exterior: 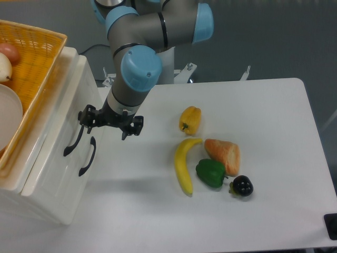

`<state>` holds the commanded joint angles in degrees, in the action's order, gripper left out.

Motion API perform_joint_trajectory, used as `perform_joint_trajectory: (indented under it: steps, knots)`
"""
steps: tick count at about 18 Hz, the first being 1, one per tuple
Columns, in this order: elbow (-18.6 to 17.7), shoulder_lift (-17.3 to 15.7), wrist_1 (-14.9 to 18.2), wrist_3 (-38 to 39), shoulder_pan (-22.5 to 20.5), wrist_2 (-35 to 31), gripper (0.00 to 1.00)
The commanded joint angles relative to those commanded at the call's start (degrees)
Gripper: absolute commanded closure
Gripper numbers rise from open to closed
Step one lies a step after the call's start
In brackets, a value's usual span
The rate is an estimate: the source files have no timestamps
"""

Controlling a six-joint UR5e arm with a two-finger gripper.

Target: Slide open the top white drawer

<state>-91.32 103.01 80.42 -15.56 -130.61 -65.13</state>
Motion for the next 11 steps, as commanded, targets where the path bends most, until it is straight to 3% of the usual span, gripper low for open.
perform_joint_trajectory:
  steps: [11]
  knots:
    - [-0.18,0.44,0.00,-0.09,0.09,1.50,0.00]
